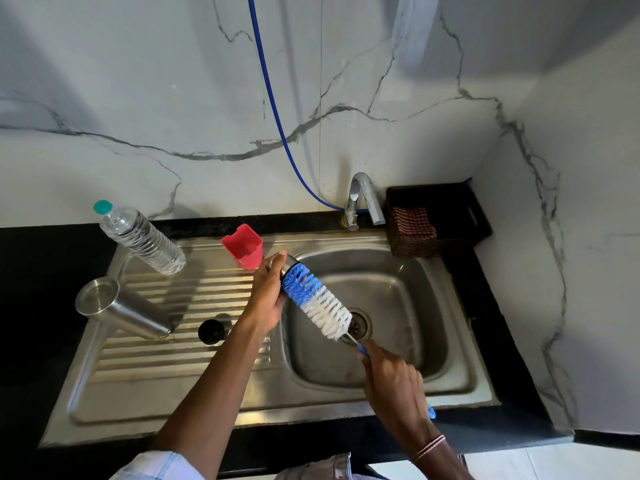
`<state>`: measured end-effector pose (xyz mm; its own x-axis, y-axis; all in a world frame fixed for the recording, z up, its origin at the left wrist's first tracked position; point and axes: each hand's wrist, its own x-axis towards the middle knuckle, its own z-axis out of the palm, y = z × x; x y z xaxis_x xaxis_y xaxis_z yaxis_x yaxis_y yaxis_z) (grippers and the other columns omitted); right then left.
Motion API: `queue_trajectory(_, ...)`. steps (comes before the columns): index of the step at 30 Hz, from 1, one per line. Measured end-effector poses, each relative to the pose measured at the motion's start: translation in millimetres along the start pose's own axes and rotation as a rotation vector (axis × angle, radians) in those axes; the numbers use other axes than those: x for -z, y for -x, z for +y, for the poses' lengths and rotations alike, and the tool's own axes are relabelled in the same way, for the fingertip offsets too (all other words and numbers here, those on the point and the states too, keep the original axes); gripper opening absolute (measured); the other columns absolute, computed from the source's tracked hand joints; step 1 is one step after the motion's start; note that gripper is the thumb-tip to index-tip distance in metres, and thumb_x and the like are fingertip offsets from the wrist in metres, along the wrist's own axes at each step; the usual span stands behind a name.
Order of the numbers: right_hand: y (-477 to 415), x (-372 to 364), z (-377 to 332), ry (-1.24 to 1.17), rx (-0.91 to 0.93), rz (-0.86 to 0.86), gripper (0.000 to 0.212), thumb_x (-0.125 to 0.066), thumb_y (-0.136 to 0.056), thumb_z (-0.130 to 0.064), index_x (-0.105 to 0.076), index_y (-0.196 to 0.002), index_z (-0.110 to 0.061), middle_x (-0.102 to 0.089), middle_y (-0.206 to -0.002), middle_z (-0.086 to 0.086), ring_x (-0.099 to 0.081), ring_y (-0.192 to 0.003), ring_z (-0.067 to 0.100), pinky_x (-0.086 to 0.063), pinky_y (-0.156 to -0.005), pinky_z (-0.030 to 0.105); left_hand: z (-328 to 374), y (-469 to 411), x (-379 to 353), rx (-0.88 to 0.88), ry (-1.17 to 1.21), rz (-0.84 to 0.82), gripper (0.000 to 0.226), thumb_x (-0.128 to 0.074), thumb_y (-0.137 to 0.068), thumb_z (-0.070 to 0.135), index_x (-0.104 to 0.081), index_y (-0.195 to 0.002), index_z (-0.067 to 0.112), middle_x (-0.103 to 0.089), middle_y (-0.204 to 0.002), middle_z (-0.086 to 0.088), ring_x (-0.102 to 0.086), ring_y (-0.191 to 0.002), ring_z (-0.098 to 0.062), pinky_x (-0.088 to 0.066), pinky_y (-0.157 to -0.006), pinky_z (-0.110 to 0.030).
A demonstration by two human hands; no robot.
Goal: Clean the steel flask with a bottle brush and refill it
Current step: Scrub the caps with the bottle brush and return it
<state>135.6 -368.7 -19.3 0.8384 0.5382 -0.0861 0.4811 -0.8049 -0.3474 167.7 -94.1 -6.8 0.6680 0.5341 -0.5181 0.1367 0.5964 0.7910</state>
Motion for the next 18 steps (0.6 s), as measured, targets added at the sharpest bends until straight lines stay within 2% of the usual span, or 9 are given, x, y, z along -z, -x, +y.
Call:
queue_trajectory(1,-1.2,-0.6,-2.8,-0.063,0.008,0.042,0.012,-0.066,-0.095,-0.03,-0.064,-0.106,-0.028,-0.067,-0.067,0.002,-0.062,-0.057,0.03,-0.041,-0.046,0.036,-1.6,-0.3,0.4,-0.001,0.002,0.002,0.019,-0.065,-0.1,0.026,-0.056,-0.086,0.018,-0.06,-0.072,0.0,-0.062,-0.072,-0.019,-0.055,-0.07,-0.034)
queue_trajectory(2,-2.8,-1.1,-4.8,-0.227,0.017,0.025,0.003,-0.063,-0.098,-0.028,-0.064,-0.1,-0.027,-0.062,-0.063,0.0,-0.058,-0.055,0.025,-0.04,-0.05,0.035,-2.3,-0.9,1.8,0.002,0.004,0.003,0.019,-0.065,-0.101,0.026,-0.056,-0.086,0.018,-0.06,-0.073,-0.001,-0.062,-0.072,-0.018,-0.055,-0.071,-0.035)
queue_trajectory(4,-6.3,-1.9,-4.1,-0.672,-0.054,-0.15,0.016,-0.058,-0.103,-0.025,-0.062,-0.088,-0.024,-0.045,-0.057,-0.007,-0.038,-0.05,0.012,-0.034,-0.05,0.026,-1.2,-1.3,3.3,0.009,0.008,0.0,0.018,-0.065,-0.101,0.026,-0.056,-0.087,0.018,-0.062,-0.077,-0.003,-0.064,-0.077,-0.022,-0.056,-0.078,-0.039)
queue_trajectory(6,-5.7,2.3,-5.4,-1.074,-0.243,-0.374,0.021,-0.054,-0.106,-0.023,-0.064,-0.089,-0.016,-0.03,-0.058,-0.006,-0.023,-0.049,0.01,-0.022,-0.042,0.021,-1.0,-2.5,4.8,0.015,0.009,0.007,0.015,-0.066,-0.1,0.027,-0.058,-0.09,0.018,-0.066,-0.079,-0.003,-0.067,-0.08,-0.023,-0.059,-0.077,-0.039)
queue_trajectory(7,-6.5,3.7,-3.5,-1.2,-0.322,-0.447,0.021,-0.053,-0.106,-0.022,-0.065,-0.093,-0.01,-0.025,-0.06,-0.003,-0.018,-0.049,0.01,-0.017,-0.041,0.02,-0.8,-2.2,5.3,0.012,0.008,0.011,0.014,-0.066,-0.1,0.027,-0.058,-0.091,0.018,-0.067,-0.077,-0.001,-0.068,-0.077,-0.021,-0.06,-0.073,-0.036)
queue_trajectory(9,-8.6,6.4,2.8,-1.298,-0.381,-0.543,0.023,-0.05,-0.107,-0.022,-0.066,-0.099,-0.008,-0.018,-0.065,0.001,-0.012,-0.05,0.01,-0.013,-0.041,0.017,-0.9,-1.7,6.9,0.004,0.012,0.007,0.014,-0.067,-0.099,0.027,-0.059,-0.092,0.017,-0.067,-0.073,0.001,-0.068,-0.073,-0.017,-0.06,-0.071,-0.033)
queue_trajectory(13,-12.3,17.1,16.1,-1.337,-0.379,-0.682,0.026,-0.048,-0.107,-0.026,-0.067,-0.103,-0.008,-0.016,-0.065,0.001,-0.009,-0.049,0.01,-0.012,-0.04,0.017,-2.4,-0.2,8.5,-0.002,0.003,-0.019,0.015,-0.065,-0.1,0.028,-0.06,-0.101,0.013,-0.07,-0.074,-0.001,-0.071,-0.07,-0.016,-0.061,-0.066,-0.032)
queue_trajectory(18,-14.4,23.1,30.6,-1.36,-0.364,-0.746,0.029,-0.05,-0.104,-0.03,-0.067,-0.104,-0.007,-0.013,-0.064,0.002,-0.008,-0.048,0.01,-0.013,-0.038,0.019,-2.8,-0.8,10.3,-0.001,0.02,-0.03,0.016,-0.063,-0.101,0.029,-0.063,-0.103,0.013,-0.071,-0.085,-0.007,-0.071,-0.081,-0.024,-0.06,-0.08,-0.039)
